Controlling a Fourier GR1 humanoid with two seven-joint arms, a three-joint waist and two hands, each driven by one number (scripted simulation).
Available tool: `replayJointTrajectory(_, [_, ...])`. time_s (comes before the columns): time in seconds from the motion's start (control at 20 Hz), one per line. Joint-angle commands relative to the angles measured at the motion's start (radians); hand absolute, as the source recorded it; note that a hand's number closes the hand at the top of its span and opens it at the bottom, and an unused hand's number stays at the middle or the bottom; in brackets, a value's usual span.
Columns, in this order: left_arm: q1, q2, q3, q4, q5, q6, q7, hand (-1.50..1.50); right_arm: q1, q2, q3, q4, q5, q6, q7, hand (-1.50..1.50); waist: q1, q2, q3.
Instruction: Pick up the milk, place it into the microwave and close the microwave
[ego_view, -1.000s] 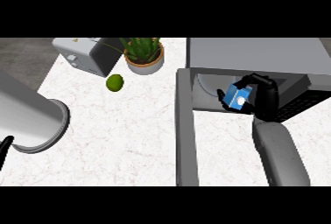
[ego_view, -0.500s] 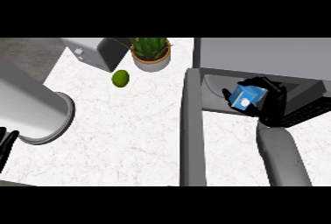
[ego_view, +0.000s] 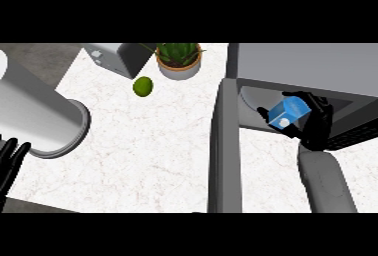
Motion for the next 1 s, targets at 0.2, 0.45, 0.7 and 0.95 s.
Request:
replayJointTrajectory(0.2, [-0.037, 0.001, -0.045, 0.001, -0.024, -0.002, 0.019, -1.50, -0.121, 0.031, -0.002, 0.189, -0.018, 0.060, 0.202, -1.50, 0.060, 0.056, 0.008])
replayJointTrajectory(0.45, [-0.056, -0.006, -0.060, 0.007, -0.038, 0.004, 0.019, -1.50, -0.148, 0.030, -0.016, 0.228, -0.030, 0.071, 0.227, -1.50, 0.048, 0.049, 0.007])
replayJointTrajectory(0.7, [-0.061, -0.012, -0.080, 0.021, -0.064, 0.006, 0.025, -1.50, -0.198, 0.017, -0.028, 0.277, -0.028, 0.080, 0.255, -1.50, 0.033, 0.043, 0.005])
replayJointTrajectory(0.95, [-0.056, -0.027, -0.094, 0.027, -0.091, 0.018, 0.022, -1.50, -0.221, -0.002, -0.042, 0.330, -0.021, 0.091, 0.265, -1.50, 0.011, 0.036, 0.006])
